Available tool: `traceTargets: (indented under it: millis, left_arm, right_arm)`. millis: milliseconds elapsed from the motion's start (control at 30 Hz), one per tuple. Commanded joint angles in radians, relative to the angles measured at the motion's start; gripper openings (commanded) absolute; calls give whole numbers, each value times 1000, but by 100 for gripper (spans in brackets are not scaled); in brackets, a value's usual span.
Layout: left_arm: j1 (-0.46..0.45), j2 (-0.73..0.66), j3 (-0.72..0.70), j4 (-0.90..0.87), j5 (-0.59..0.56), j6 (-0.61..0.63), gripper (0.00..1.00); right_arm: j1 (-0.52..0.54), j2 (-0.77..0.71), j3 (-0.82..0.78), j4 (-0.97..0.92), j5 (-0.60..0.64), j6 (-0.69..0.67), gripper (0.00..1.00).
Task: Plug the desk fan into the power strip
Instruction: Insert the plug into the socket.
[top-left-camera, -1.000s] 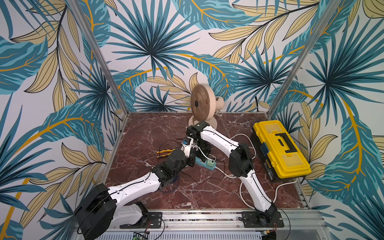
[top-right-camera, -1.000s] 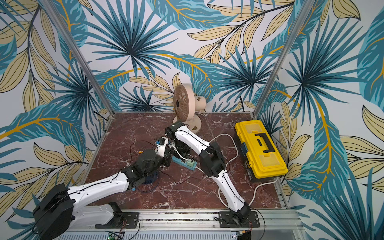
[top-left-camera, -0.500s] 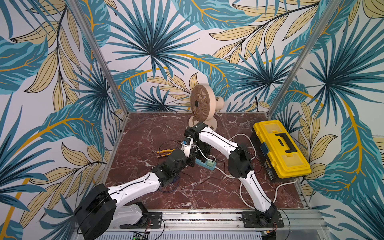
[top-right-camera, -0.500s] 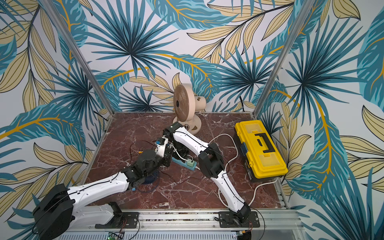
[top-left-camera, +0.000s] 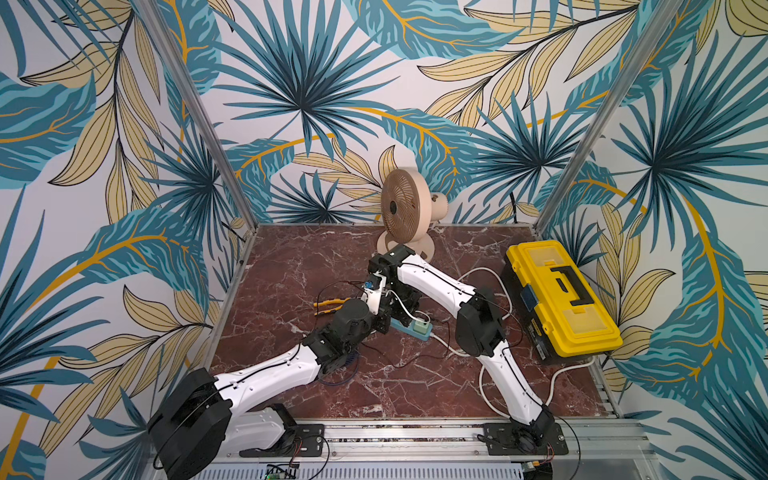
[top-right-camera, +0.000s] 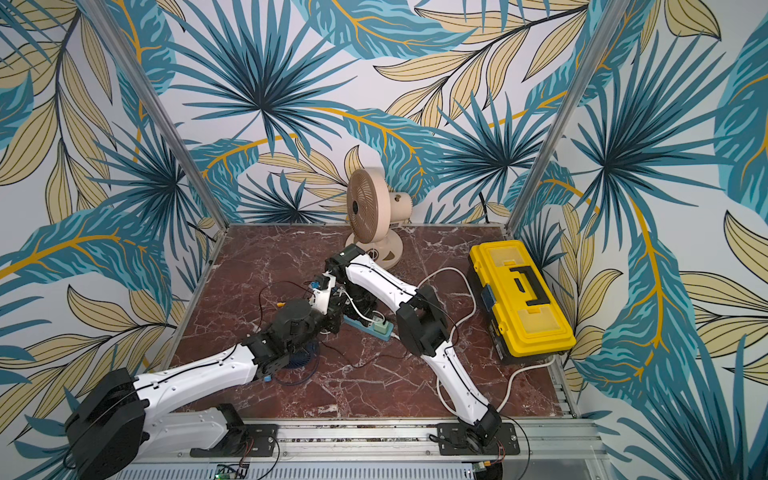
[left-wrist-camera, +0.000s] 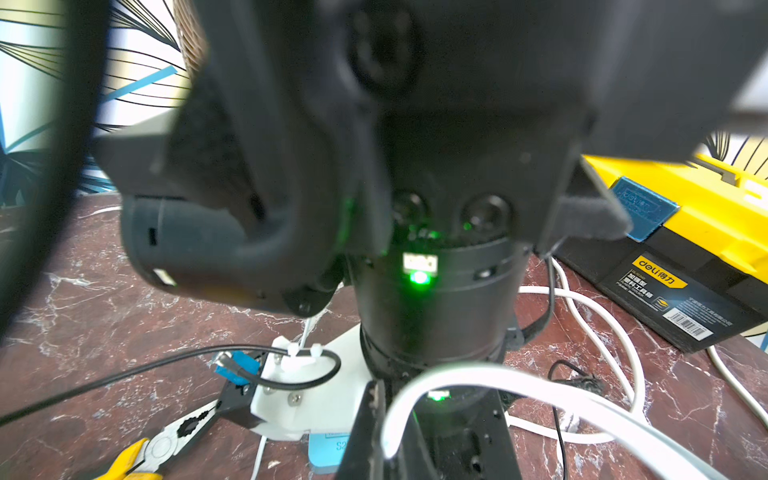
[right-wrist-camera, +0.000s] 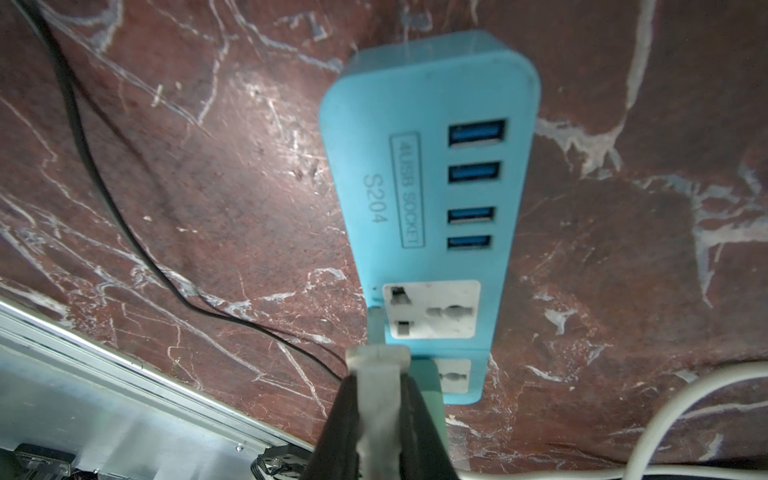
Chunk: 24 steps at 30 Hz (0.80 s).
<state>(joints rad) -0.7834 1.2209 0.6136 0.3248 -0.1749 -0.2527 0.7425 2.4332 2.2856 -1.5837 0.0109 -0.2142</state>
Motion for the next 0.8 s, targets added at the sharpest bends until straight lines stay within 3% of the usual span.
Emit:
traceTargets:
  millis: [0, 233, 567, 767]
  left_arm:
    - [2, -24, -11, 26, 7, 11, 0]
    - [2, -26, -12, 26, 8, 12, 0]
    - [2, -31, -14, 24, 6, 13, 0]
    - [2, -31, -14, 26, 8, 12, 0]
  right_arm:
    - [12, 4, -29, -11, 27, -5, 0]
    - [11, 2, -14, -4, 108, 6, 0]
    - [19, 10, -44, 34, -16, -22, 0]
    - [17, 20, -76, 33, 42, -9, 0]
